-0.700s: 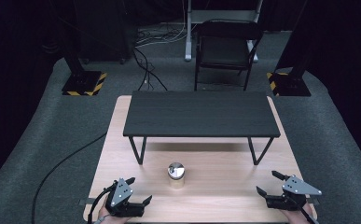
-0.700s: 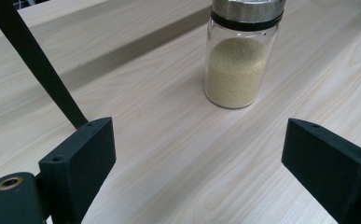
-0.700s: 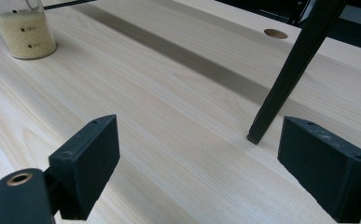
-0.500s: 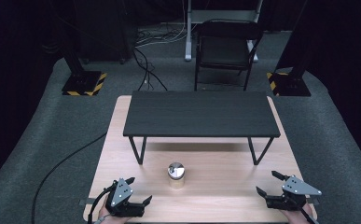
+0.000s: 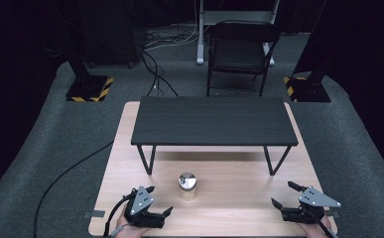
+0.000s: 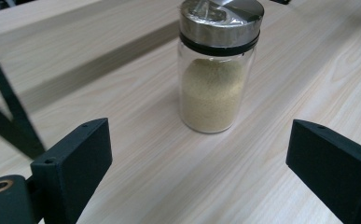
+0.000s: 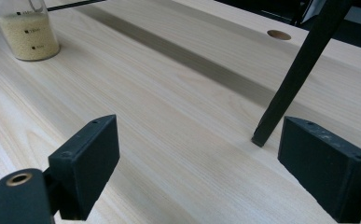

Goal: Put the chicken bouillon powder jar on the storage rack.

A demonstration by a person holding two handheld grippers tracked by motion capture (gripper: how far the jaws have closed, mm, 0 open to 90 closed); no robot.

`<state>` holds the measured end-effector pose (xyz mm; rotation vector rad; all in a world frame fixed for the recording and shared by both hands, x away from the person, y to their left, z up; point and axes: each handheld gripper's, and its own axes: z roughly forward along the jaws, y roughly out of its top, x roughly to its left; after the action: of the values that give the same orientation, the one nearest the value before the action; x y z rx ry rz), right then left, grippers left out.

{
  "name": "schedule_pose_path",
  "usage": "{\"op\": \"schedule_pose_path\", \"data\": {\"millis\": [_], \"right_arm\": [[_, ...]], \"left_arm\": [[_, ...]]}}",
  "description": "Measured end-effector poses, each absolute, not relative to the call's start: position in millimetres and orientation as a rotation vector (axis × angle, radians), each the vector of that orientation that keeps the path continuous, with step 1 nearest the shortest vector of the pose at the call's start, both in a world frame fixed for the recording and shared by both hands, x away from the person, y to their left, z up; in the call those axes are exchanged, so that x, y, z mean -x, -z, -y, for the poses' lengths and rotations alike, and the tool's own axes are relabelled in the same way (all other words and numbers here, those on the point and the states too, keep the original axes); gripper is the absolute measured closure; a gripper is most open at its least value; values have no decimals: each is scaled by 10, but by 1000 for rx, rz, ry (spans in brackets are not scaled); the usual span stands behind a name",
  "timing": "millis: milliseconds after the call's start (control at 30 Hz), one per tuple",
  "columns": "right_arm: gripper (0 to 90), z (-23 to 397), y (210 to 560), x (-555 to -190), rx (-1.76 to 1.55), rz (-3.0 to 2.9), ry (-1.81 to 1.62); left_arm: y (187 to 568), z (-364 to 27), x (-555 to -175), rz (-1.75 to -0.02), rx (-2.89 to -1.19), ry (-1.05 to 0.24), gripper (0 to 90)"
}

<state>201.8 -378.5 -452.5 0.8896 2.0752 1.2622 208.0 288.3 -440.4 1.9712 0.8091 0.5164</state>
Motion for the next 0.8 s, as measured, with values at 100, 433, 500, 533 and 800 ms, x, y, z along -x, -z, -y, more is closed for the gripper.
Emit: {"op": "schedule_pose_path", "data": {"millis": [100,433,500,533,800], "right_arm": [[120,3787,4521,-2020,-885,-2076,-1262],[120,3787,4524,-2022,-882,-2077,-1265],[120,3789,4524,-2022,-883,-2077,-1266],[120,3790,4525,-2021,-885,-2078,-1267],[120,3796,4531,-2030,-889,-2081,-1265]], "left_arm": [[4417,-2798,-2167,-805,-1989,-512,68],[4462,-2508,-2510,-765,-2004,-479,68],[4493,-2441,-2556,-772,-1993,-481,68],[4514,-2423,-2585,-773,-1982,-473,68],[4628,-2326,-2737,-739,-1952,-449,188]]}}
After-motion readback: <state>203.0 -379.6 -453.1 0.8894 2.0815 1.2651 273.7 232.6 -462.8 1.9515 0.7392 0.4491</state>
